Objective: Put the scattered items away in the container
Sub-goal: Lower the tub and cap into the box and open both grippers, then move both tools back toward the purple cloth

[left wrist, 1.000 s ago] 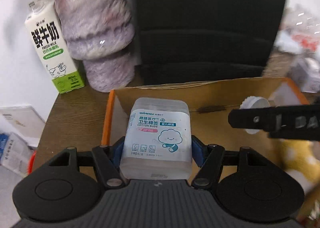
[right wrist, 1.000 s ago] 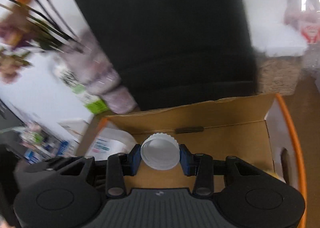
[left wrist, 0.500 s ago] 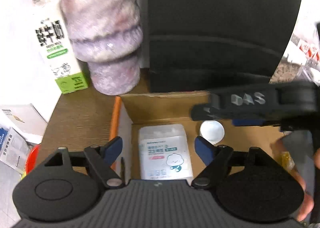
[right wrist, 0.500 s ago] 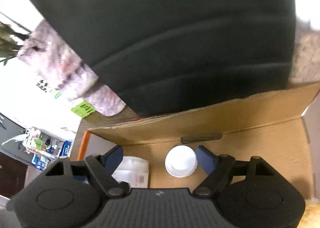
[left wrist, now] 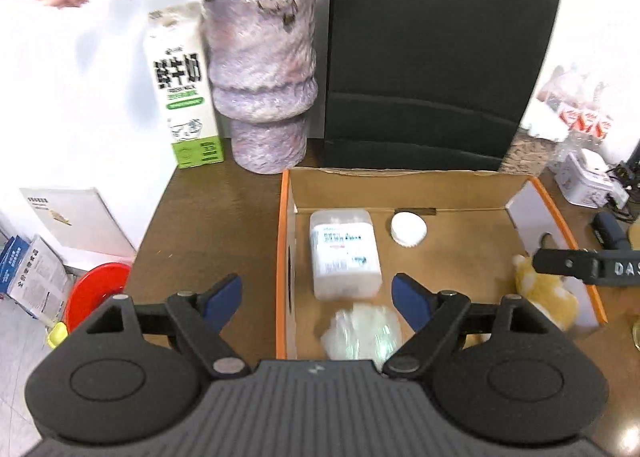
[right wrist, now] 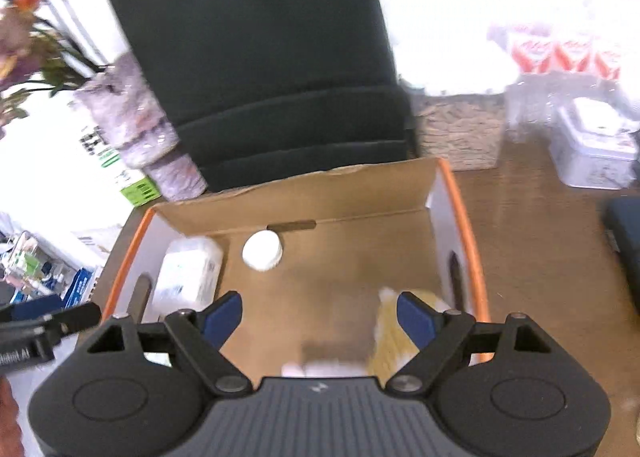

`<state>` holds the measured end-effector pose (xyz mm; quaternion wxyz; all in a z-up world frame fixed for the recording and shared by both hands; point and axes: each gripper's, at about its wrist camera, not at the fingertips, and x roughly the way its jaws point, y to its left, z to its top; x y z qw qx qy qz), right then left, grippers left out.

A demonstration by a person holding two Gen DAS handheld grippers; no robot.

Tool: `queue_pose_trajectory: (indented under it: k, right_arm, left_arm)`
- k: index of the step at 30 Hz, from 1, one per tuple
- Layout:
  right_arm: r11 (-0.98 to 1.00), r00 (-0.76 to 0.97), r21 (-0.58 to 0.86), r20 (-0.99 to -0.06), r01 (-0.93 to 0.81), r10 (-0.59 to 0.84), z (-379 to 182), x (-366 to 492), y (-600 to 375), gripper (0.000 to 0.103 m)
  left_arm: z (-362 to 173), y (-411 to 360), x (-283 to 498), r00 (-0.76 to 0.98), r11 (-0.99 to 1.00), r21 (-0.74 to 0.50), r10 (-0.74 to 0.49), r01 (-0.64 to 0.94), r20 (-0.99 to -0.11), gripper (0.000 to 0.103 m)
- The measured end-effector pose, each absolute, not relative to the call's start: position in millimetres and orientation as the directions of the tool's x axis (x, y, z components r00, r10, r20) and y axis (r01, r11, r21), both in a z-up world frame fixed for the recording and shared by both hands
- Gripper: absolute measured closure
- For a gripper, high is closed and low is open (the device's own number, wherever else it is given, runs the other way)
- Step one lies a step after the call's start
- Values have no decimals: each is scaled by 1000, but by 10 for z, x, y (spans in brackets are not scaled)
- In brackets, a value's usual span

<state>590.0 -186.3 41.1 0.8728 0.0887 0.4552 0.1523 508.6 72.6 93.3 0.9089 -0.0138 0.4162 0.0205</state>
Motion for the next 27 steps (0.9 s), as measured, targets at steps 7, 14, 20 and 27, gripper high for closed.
queue_pose_trajectory:
  k: [7, 14, 20, 27]
  right_arm:
    - [940, 609, 175, -723, -293, 325, 771, 5002, -1992, 19]
    - [914, 715, 78, -598, -398, 363, 917, 3727, -2047, 17]
    - [907, 805, -65, -491, -415, 333, 803, 2646, -2027, 12]
    - [921, 861, -162, -442, -354, 253, 403, 1850, -2043, 12]
  left_arm:
    - [1156, 643, 4114, 736, 998, -17, 29, -55, -677, 13]
    - [1023, 595, 2914, 812, 999, -38, -47, 31, -582, 6]
    - [731, 522, 2066, 846, 997, -60, -79, 56, -527, 4]
    - [317, 533, 1621, 846, 996, -45, 39, -74, -532, 4]
